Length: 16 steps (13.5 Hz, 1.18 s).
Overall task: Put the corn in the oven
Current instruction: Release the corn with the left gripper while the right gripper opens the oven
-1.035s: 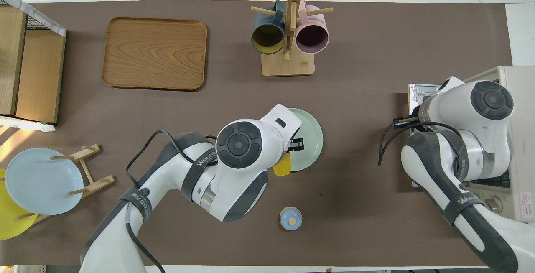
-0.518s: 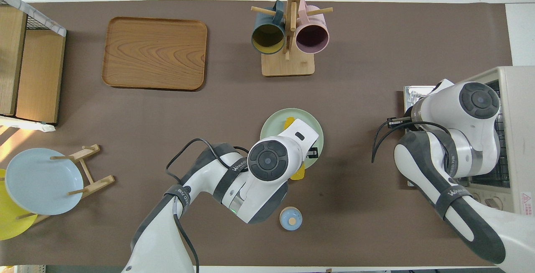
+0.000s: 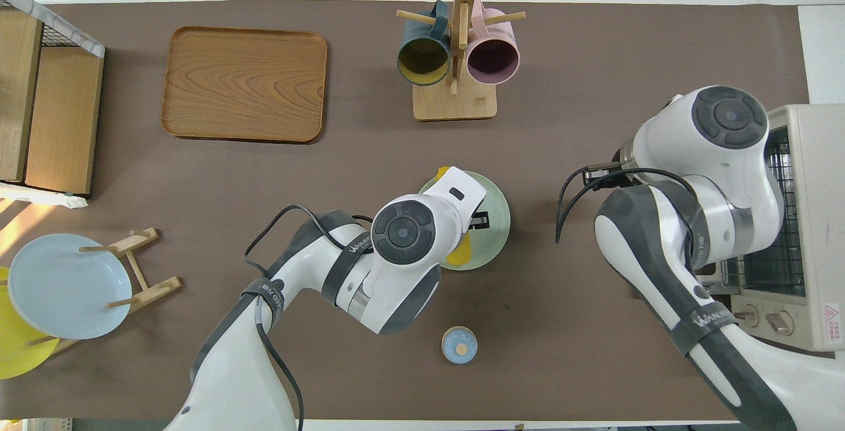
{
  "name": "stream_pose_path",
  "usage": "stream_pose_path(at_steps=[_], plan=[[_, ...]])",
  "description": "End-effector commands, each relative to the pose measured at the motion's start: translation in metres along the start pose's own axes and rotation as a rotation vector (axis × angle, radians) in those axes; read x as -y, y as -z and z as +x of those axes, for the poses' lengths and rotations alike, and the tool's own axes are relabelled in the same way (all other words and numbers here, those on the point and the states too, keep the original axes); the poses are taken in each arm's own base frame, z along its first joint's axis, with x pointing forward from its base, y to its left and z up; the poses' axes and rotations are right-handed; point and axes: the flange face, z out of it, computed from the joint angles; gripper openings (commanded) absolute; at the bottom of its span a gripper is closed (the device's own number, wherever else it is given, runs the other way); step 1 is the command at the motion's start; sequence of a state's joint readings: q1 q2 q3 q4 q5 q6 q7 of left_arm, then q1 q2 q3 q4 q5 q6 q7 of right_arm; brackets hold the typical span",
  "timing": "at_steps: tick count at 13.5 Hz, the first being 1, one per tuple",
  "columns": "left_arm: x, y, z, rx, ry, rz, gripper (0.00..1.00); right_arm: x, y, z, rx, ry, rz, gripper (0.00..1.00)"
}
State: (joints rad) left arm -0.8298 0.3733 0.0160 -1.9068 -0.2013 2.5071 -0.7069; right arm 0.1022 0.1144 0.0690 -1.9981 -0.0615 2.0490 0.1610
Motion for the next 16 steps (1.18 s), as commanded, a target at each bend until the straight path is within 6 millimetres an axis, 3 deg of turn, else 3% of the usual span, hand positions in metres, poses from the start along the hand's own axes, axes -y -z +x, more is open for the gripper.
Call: stream_pose_path(at_steps=[1,2,3,7,8,11,14,16], plan=[[-0.004,0.000,0.010,-0.009,-0.003,-0.011,0.53,0.007,0.074,-0.009,0.039,-0.016,0.064,0.71],[-0.004,-0.002,0.009,-0.005,-0.004,-0.007,1.00,0.006,0.093,-0.010,0.054,-0.017,0.070,0.73],[-0.004,-0.002,0.009,-0.003,-0.003,-0.005,1.00,0.005,0.106,-0.011,0.051,-0.017,0.070,0.74],[-0.001,0.006,0.010,0.011,-0.005,0.006,1.00,0.002,0.110,-0.015,0.055,-0.018,0.071,0.75],[0.004,0.020,0.017,0.009,0.001,0.005,1.00,0.006,0.110,-0.015,0.049,-0.011,0.071,0.75],[0.046,0.075,0.056,0.022,0.001,0.020,1.00,0.028,0.112,-0.014,0.025,0.007,0.122,0.76],[0.107,0.132,0.101,0.017,0.019,0.028,1.00,0.060,0.110,-0.011,-0.014,0.030,0.132,0.94],[0.147,0.174,0.140,0.024,0.027,0.035,1.00,0.112,0.088,-0.005,-0.041,0.032,0.140,1.00]])
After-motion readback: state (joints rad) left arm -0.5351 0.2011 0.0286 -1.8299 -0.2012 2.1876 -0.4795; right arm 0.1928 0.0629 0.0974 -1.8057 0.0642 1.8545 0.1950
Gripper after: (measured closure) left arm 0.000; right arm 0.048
